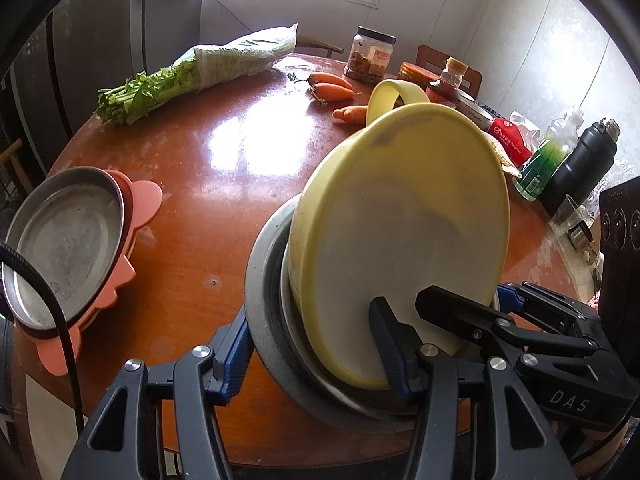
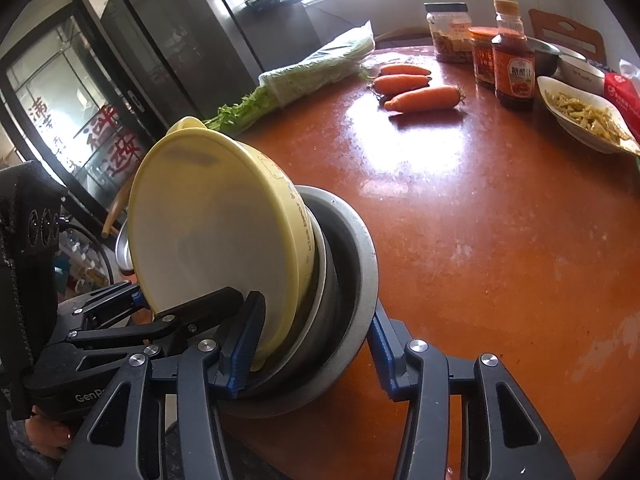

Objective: Organize plates and bowls

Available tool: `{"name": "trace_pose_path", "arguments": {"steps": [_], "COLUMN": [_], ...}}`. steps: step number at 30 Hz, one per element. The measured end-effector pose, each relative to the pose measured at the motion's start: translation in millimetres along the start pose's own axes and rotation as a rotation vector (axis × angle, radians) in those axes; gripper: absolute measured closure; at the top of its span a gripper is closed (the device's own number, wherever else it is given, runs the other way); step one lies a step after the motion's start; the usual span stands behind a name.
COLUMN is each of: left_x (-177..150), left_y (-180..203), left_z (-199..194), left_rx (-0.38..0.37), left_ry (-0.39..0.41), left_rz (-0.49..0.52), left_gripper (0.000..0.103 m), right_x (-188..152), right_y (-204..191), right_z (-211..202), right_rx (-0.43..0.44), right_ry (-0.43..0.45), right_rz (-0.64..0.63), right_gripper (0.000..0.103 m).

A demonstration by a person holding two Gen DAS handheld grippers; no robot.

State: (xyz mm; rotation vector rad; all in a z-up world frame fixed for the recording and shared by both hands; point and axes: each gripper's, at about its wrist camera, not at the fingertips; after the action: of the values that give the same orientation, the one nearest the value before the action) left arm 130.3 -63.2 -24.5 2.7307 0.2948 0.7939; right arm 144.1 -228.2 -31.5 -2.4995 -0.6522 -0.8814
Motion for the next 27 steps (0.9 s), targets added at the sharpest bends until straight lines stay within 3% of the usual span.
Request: {"name": "trace_pose_path", "arguments": {"steps": [27], "left_x": [41], "left_y": [-3], "left_z": [-42], "left_rx": [0.002], "left_ry": [0.073], "left_rz": [-0.002], "left_gripper": [0.047], "right_x": [51], "right_y": [-21], "right_z": [-16], "right_rx": [0.007], "right_ry": [0.057], "right_rz": [-0.051], "right_gripper": [0.052]}}
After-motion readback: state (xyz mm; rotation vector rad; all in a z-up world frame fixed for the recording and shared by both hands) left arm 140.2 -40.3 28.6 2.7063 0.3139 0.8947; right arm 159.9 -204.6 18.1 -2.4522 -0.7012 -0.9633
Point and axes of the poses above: each gripper's, at about its wrist camera, not at the fingertips, and z roughly the way its jaws point, y to its right, x to its top, and after that the axes turned 14 degrees about -z, right-handed
